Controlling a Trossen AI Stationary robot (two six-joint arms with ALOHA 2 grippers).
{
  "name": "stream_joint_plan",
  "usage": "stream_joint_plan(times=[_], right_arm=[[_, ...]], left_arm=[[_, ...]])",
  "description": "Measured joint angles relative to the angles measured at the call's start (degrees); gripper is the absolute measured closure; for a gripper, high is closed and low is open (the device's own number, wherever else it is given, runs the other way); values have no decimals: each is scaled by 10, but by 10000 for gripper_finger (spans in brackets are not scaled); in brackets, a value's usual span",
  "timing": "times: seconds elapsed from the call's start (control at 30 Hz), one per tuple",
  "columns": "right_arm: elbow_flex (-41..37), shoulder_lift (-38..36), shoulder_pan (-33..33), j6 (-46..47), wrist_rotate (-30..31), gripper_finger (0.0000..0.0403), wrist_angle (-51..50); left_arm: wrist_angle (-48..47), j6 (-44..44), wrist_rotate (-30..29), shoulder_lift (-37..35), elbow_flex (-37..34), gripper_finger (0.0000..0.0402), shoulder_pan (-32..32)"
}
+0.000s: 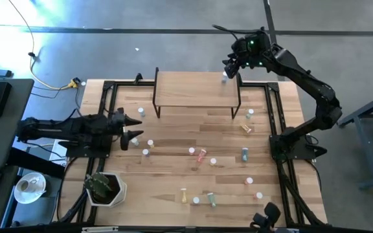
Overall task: Pick and place medicine bottles onto shelf by color
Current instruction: Put the green pill bottle on the shelf
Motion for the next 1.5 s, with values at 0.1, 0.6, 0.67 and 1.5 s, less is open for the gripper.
stream_joint_plan(times=[0.1,0.6,0.67,1.5], right_arm=[[0,0,0,0,-16,231,-6],[0,0,0,-4,-20,230,-5],[0,0,0,-4,-20,230,-5],[0,0,0,-4,-20,230,-5]], left_arm=[[-73,-52,-18,45,40,179,0],[-241,-335,25,206,113,179,0],[-247,-338,27,222,113,179,0],[-281,-353,49,335,113,179,0]])
